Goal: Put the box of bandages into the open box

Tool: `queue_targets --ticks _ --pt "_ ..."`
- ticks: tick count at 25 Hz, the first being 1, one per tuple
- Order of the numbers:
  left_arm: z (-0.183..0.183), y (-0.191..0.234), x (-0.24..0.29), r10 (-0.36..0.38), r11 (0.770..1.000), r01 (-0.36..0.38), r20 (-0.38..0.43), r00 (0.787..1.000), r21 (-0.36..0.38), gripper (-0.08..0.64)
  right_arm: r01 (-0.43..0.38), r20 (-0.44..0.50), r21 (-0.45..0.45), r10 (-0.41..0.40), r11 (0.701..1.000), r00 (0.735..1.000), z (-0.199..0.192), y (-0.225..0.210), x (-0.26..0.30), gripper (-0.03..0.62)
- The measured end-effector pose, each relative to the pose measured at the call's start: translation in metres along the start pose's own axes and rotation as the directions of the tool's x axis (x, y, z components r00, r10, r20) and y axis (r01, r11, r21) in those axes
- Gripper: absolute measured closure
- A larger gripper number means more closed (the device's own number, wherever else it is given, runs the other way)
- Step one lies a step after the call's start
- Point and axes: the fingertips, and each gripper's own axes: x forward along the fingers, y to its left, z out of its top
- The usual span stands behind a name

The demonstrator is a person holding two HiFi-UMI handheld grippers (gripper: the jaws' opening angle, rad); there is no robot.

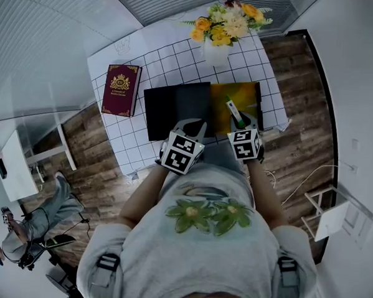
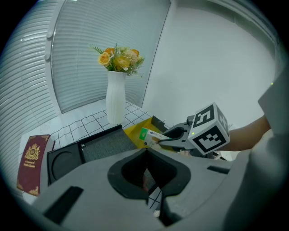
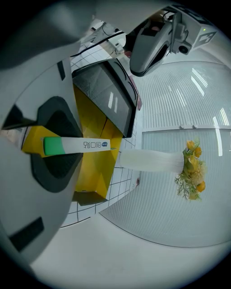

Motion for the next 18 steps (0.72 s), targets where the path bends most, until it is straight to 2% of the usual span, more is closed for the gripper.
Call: queue_targets --ticks 18 --pt "-0.0037 0.0047 -0.0075 0.003 1.000 -0.003 0.010 1.000 0.002 0.552 0.006 0.009 0.009 -0.006 1.000 1.000 0.0006 0.0017 0.0016 0.502"
